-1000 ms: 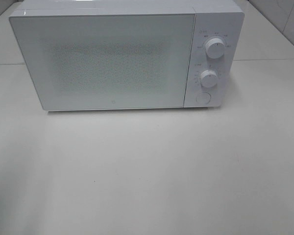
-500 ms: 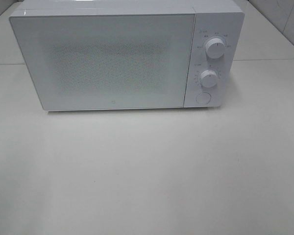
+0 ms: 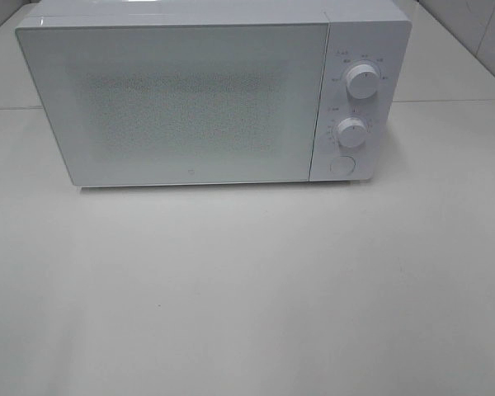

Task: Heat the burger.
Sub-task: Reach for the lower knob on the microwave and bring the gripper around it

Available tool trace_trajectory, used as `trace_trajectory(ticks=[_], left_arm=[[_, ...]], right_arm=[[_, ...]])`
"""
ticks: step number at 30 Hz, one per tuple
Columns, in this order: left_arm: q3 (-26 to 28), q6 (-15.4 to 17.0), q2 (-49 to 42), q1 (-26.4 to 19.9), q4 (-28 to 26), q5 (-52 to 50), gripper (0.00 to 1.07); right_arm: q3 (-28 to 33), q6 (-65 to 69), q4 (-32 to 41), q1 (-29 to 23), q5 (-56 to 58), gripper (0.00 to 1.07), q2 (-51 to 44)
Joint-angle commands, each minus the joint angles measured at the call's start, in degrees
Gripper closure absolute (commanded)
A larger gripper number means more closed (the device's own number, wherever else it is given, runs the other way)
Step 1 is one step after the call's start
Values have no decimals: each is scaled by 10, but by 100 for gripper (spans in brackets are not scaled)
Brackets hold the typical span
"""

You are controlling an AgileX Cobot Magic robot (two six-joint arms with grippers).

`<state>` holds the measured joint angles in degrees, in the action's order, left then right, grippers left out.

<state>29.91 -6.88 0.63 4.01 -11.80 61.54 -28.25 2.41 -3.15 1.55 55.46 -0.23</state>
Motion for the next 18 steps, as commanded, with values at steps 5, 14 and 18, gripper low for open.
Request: trace_trajectory(ticks=[5, 14, 18], left_arm=[[-3, 2, -18, -1, -2, -1, 6], [-3, 2, -18, -1, -2, -1, 6], [-3, 2, -18, -1, -2, -1, 6]], right_arm=[[2, -1, 0, 5, -5, 32, -17], [2, -1, 0, 5, -5, 32, -17], [2, -1, 0, 5, -5, 32, -17]])
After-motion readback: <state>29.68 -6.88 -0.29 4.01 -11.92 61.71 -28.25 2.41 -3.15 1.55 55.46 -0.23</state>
